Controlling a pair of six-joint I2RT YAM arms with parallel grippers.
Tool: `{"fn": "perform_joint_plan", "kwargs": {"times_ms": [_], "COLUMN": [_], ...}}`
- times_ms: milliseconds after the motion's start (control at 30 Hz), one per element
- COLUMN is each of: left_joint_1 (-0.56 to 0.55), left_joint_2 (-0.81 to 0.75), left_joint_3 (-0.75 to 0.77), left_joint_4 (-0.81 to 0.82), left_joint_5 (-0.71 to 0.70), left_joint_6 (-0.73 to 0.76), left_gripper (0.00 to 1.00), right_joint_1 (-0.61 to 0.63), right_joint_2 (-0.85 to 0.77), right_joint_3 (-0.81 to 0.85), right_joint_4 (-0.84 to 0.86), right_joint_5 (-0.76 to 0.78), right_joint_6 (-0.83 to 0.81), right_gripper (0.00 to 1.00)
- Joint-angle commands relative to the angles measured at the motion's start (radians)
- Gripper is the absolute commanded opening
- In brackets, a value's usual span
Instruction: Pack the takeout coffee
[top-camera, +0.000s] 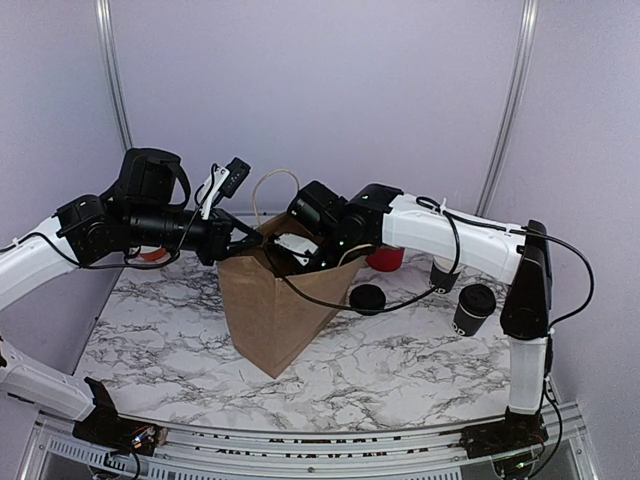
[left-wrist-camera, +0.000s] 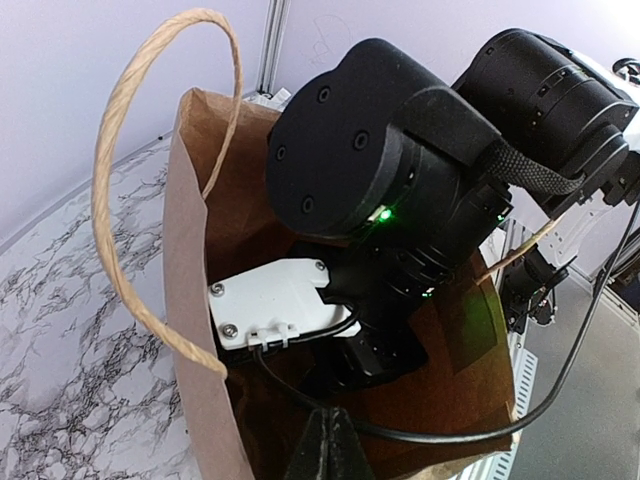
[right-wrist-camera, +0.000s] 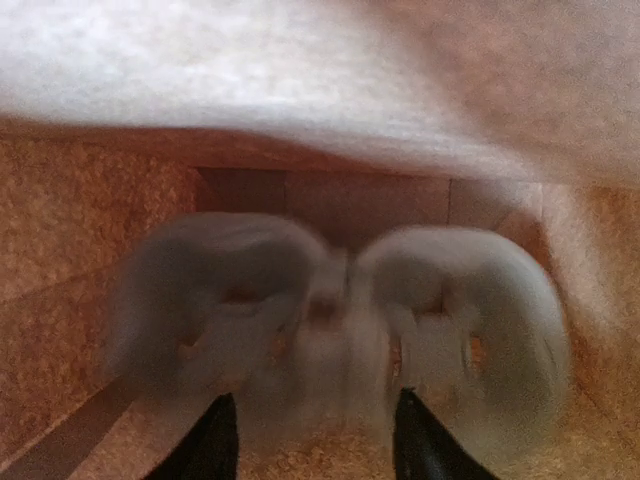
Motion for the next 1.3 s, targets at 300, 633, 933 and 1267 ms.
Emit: {"fn": "perform_joint_plan", "kwargs": {"times_ms": [300, 633, 933, 1267], "left_joint_1": [0.016, 0.025, 0.030, 0.033], "left_joint_2": [-0.016, -0.018, -0.014, -0.006], "left_joint_3": [-0.017, -0.019, -0.009, 0.007], "left_joint_4": [0.027, 0.034, 0.038, 0.026], "left_joint_5": [0.004, -0.040, -0.032, -0.027], "left_joint_6": [-0.013, -0.029, -0.027, -0.036], "left_gripper": [0.00, 0.00, 0.00, 0.00], "right_joint_1": [0.001, 0.000, -0.004, -0.005], "right_joint_2": [0.009, -0.003, -0.024, -0.077], "right_joint_3": [0.100, 0.212, 0.265, 0.266], "right_joint_4": [-0.045, -0.084, -0.066, 0.009], "right_joint_5": [0.029, 0.033, 0.082, 0.160], "right_joint_6": [0.000, -0.001, -0.011, -0.049], "right_gripper": [0.67, 0.71, 0.72, 0.73]}}
